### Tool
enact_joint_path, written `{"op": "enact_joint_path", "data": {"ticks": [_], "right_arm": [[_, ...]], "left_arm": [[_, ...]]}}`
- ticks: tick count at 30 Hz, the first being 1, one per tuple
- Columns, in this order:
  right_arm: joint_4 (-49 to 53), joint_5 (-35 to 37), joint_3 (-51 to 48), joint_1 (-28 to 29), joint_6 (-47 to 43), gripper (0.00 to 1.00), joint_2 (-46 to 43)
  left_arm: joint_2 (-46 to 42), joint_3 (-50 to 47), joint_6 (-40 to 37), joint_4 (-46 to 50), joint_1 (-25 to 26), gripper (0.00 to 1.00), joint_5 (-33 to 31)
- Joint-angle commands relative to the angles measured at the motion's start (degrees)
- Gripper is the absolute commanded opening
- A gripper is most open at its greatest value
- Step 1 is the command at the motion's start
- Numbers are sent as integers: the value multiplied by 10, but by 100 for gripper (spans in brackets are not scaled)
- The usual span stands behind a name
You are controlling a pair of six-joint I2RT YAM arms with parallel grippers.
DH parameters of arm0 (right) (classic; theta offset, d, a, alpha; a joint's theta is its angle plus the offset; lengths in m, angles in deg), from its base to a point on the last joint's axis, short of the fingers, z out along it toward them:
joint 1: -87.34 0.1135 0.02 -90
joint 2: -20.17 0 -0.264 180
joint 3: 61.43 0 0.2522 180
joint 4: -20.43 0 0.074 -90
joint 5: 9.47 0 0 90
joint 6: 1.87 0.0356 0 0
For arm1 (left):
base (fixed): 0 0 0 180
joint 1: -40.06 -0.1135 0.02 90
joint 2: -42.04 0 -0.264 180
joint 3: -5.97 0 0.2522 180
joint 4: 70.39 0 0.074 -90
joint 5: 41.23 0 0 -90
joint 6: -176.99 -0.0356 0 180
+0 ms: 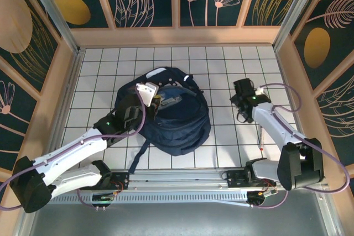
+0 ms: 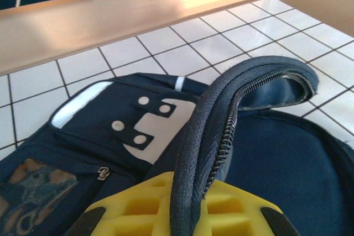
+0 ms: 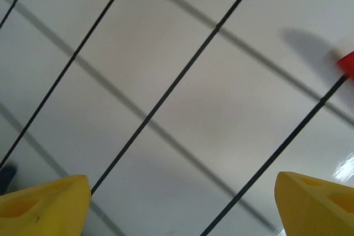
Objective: Pack the student bag
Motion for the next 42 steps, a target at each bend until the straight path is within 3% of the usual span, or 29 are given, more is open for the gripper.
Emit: {"op": "enact_joint_path", "data": {"ticks": [1, 6, 11, 14, 21, 33, 42], "right_arm": [[-22, -9, -48, -103, -93, 86, -33], [-57, -72, -96, -208, -120, 86, -38], [-81, -92, -141, -233, -138, 85, -21], [-119, -145, -175, -246, -149, 78, -21], [-127, -215, -187, -256, -152, 64, 5], [-89, -233, -160, -257, -145, 15, -16], [-42, -335, -132, -244, -139, 12, -74]], "left_arm": [[-22, -5, 42, -60, -5, 0, 48], [5, -10, 58, -68, -5, 0, 78], [26, -1, 59, -78, -5, 0, 105], [42, 1, 61, -82, -5, 0, 120], [62, -11, 75, -107, -5, 0, 128], [98, -3, 80, -126, -5, 0, 158], [108, 1, 86, -157, -5, 0, 184]]}}
